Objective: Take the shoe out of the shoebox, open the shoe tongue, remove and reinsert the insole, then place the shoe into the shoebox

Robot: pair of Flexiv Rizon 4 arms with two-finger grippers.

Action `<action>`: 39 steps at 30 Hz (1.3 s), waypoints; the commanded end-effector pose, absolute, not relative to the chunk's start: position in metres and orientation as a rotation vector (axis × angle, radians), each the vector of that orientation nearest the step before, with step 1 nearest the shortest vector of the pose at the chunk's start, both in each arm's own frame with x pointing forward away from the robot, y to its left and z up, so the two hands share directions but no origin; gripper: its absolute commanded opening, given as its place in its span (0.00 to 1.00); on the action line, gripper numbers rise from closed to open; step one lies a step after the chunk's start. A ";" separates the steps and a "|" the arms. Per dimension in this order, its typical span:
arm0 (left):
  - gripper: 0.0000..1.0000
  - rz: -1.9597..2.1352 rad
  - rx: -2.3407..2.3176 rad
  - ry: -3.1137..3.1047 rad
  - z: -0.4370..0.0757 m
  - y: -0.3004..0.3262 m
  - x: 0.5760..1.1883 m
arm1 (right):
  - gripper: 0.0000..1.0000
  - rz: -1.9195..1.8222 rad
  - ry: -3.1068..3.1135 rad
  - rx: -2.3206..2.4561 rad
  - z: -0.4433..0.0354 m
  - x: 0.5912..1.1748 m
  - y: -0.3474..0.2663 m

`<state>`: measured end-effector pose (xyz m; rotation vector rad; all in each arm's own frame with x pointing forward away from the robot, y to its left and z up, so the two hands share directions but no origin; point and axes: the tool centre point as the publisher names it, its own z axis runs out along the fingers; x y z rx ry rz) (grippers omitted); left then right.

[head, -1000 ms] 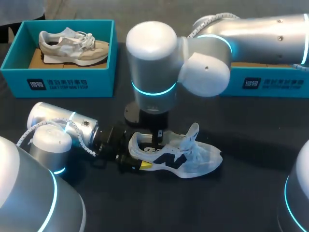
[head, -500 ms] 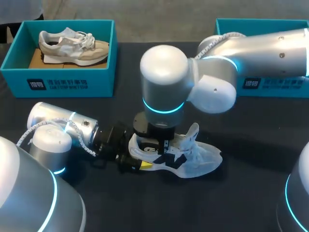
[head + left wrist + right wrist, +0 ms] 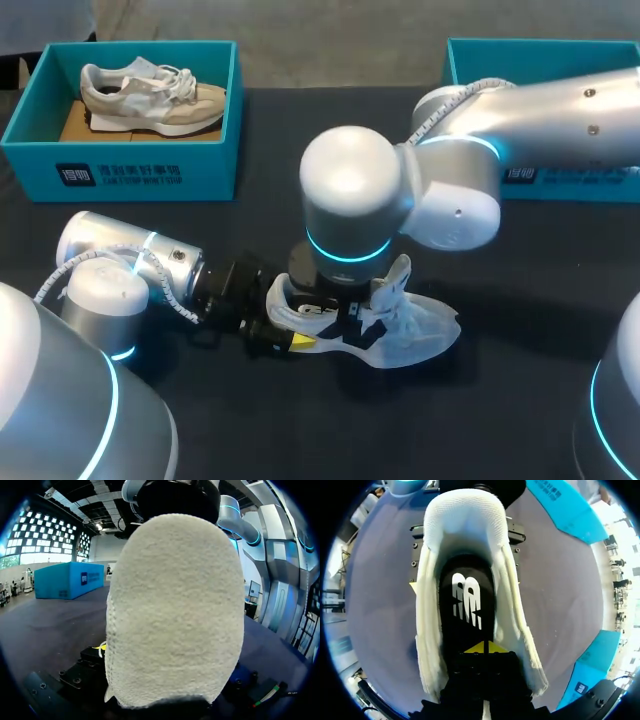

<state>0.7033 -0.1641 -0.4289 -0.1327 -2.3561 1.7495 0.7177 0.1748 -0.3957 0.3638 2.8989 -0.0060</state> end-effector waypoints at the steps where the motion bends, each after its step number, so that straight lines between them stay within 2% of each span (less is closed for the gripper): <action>1: 0.00 1.748 -0.131 -2.359 -0.431 -0.164 0.704 | 0.00 0.007 2.886 0.362 -0.395 0.716 0.169; 15: 0.00 1.748 -0.131 -2.359 -0.431 -0.164 0.704 | 0.00 -0.004 2.861 0.330 -0.399 0.726 0.164; 16: 0.00 1.748 -0.131 -2.359 -0.431 -0.164 0.704 | 0.20 -0.002 2.860 0.327 -0.400 0.726 0.164; 17: 0.00 1.748 -0.131 -2.359 -0.431 -0.164 0.704 | 0.25 -0.002 2.863 0.325 -0.400 0.727 0.164; 19: 0.00 1.748 -0.131 -2.359 -0.431 -0.164 0.704 | 0.33 -0.013 2.873 0.321 -0.401 0.727 0.164; 21: 0.00 1.748 -0.131 -2.359 -0.431 -0.164 0.704 | 0.34 -0.014 2.875 0.321 -0.401 0.728 0.164; 22: 0.00 1.748 -0.131 -2.359 -0.431 -0.164 0.704 | 0.38 -0.015 2.878 0.321 -0.403 0.728 0.163; 39: 0.00 1.748 -0.131 -2.359 -0.431 -0.164 0.704 | 0.38 -0.010 3.055 0.350 -0.436 0.724 0.171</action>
